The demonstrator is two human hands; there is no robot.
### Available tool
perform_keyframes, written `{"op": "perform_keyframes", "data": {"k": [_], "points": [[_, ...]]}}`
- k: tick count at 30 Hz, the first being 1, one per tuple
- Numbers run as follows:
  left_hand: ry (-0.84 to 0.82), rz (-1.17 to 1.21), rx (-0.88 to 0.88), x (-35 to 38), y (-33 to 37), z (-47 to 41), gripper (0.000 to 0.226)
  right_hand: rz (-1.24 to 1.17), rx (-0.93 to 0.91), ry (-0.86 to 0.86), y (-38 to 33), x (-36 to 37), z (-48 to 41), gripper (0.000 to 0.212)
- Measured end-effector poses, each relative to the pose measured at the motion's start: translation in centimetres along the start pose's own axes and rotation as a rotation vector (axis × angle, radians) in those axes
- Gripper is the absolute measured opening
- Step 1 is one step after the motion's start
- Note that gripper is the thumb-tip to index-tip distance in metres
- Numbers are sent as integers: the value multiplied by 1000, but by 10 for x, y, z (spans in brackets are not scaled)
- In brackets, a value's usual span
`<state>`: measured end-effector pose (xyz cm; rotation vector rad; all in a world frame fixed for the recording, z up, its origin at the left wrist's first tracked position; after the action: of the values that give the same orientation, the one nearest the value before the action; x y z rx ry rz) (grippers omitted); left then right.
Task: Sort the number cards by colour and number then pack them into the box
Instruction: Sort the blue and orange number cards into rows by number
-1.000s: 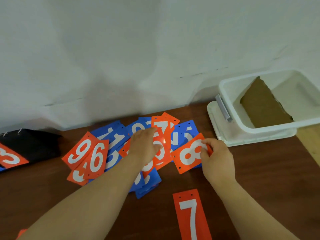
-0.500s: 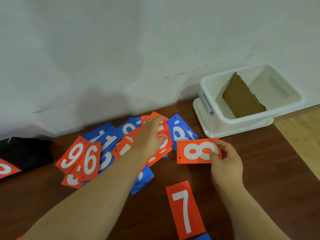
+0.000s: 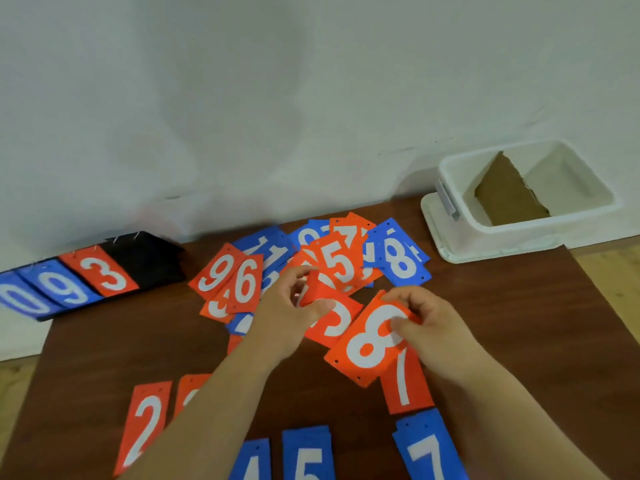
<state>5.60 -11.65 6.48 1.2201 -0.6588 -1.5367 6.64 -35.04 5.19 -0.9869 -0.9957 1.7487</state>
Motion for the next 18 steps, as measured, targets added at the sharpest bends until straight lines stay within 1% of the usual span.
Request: {"op": "perform_keyframes", "data": {"k": [3,6,9,11,14,16,18], "points": [[-53,-7,21,-27,-5,35,52,76,-47,-115,-26,56,13,37],[-50,-22,51,-60,-14,65,57,97,-79,-172,-44,105,31,38],[4,60,63,-95,-33,91,64,126,-108,-185,-57,147,50,39],[55,116,62,-117,-47,108,66,102,-90,-186,-62,170,63,38],[89,241,20,-142,-65,133,59,96,-56,-224,-63,203,80,35],[96,289,6,-153,-74,148,59,130,-53,-243,-64,221,90,29],[129,294,14,-168,-79,161,62,138,-50,-192,-67,229,97,26]]}}
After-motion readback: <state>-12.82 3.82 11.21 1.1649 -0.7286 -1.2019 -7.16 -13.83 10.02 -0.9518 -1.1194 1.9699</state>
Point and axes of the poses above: each hand's wrist, its own z-axis away from the middle knuckle, its own x-axis out of the palm, y = z × x, the point moved 10 cm from there along -z, towards the middle knuckle, and after that the axes turned 1 degree about y, right-handed, at the moved point
